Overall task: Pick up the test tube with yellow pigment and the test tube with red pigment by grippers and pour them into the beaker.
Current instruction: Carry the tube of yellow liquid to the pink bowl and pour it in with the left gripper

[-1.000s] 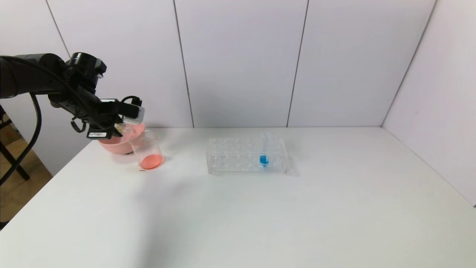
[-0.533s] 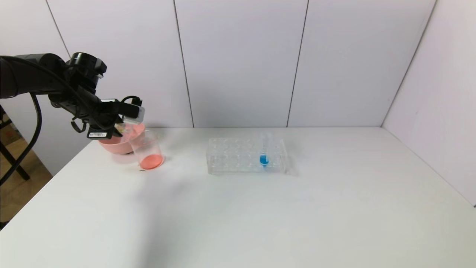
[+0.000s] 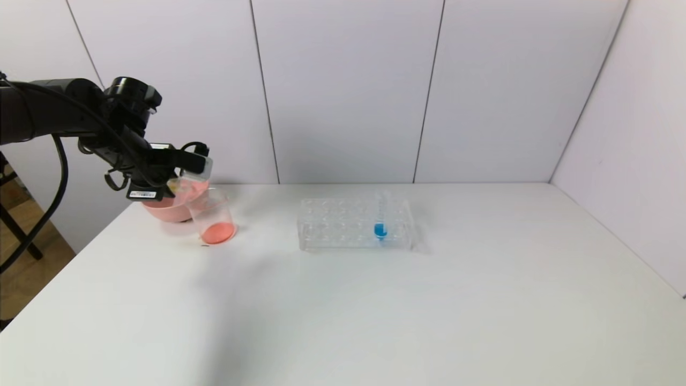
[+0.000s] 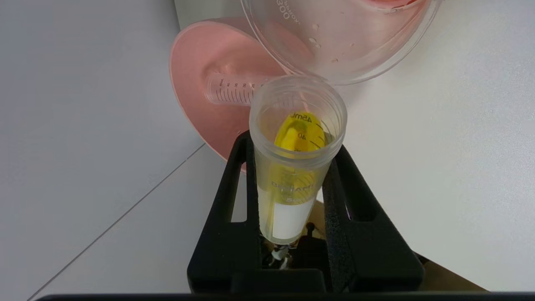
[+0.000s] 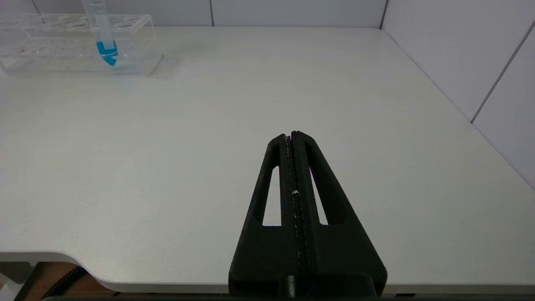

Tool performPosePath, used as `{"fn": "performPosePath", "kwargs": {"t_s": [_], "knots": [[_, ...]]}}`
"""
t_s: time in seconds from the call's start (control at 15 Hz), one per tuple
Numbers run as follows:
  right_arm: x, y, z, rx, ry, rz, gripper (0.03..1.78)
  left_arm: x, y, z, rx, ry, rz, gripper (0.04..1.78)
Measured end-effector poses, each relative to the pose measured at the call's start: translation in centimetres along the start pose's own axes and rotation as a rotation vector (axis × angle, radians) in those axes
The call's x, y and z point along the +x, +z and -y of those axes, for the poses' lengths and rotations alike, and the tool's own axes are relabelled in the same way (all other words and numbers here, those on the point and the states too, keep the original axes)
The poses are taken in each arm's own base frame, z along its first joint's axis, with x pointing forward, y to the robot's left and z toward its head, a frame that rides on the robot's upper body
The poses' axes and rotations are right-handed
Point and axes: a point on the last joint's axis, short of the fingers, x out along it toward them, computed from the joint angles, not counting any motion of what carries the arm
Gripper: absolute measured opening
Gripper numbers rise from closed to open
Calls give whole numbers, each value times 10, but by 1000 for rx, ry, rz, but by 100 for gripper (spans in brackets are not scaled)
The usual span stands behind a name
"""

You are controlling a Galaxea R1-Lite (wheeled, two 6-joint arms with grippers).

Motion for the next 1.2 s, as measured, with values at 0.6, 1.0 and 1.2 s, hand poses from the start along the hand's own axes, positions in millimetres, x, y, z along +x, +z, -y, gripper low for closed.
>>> {"fn": "performPosePath", "kwargs": {"t_s": [0.6, 1.0, 1.2], "knots": [[0, 0, 0, 0, 0, 0, 11, 3, 7, 1, 16, -5, -52, 45], [0, 0, 0, 0, 0, 0, 11, 4, 11, 1, 22, -3, -75, 45], [0, 0, 0, 0, 0, 0, 11, 4, 11, 1, 23, -3, -75, 45]]}}
